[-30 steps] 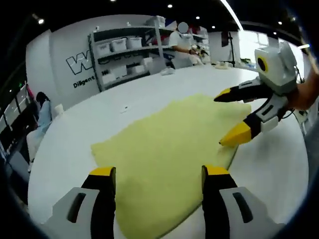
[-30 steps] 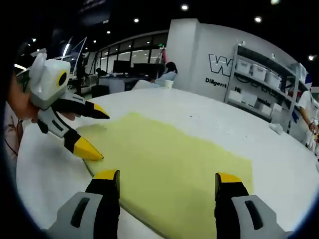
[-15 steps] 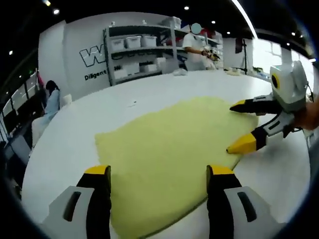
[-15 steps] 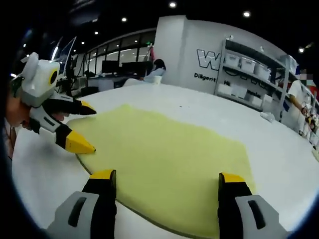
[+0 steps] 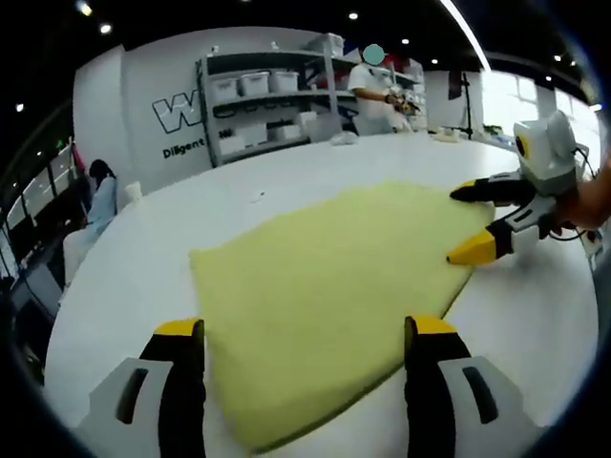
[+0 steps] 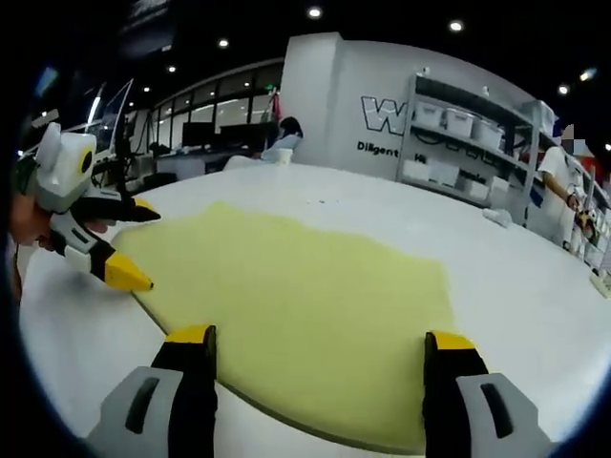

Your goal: Fold the garment on the visible template until the final outline fits inside the template.

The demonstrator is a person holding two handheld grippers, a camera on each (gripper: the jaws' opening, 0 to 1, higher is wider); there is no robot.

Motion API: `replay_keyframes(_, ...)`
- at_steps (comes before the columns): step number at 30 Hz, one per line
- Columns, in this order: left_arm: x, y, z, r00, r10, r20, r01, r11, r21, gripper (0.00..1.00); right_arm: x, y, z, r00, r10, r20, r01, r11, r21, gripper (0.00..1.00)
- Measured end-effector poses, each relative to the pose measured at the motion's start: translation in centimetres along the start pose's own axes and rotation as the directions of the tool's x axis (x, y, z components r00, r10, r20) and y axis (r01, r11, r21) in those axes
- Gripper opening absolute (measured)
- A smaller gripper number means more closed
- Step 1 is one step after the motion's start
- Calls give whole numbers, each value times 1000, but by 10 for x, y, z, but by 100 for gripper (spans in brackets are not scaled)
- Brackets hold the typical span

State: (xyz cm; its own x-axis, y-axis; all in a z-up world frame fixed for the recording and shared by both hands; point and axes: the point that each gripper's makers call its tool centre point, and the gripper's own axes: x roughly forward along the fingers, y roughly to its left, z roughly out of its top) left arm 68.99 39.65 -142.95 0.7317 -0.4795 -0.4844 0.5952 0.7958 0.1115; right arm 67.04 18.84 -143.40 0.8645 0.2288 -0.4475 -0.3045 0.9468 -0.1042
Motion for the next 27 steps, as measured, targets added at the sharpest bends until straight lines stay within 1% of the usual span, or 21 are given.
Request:
replay_keyframes(6,-5,1,-3,1000,-4,-1,4,1000,7,84,-6,-13,-4,1000,-8,-6,8,1000,0,91)
replay_keyframes(10,-8,4,-3,1000,-3,-2,3,1000,19,85,-11,-26,-8,999,-29,-13,29,1000,7,92)
replay_keyframes(16,-11,14,-2,1000,21,-1,-21,999,40,87,-18,-42,-11,998,-57,-19,57,998,10,92)
replay_keyframes(18,-13,20,-1,999,43,1,-43,998,49,83,-20,-47,-12,997,-67,-23,68,998,11,91)
replay_keyframes(19,-14,22,-1,999,51,-1,-50,997,52,82,-21,-49,-12,997,-72,-24,72,997,11,91)
replay_keyframes(21,-15,26,-3,999,54,-5,-54,998,34,85,-24,-55,-14,996,-85,-26,85,996,14,91)
replay_keyframes(23,-17,29,-5,998,58,-5,-58,998,35,86,-26,-60,-17,995,-91,-30,91,996,24,93)
replay_keyframes(27,-22,37,-8,997,78,-10,-77,996,41,84,-30,-70,-20,994,-105,-35,106,994,27,94)
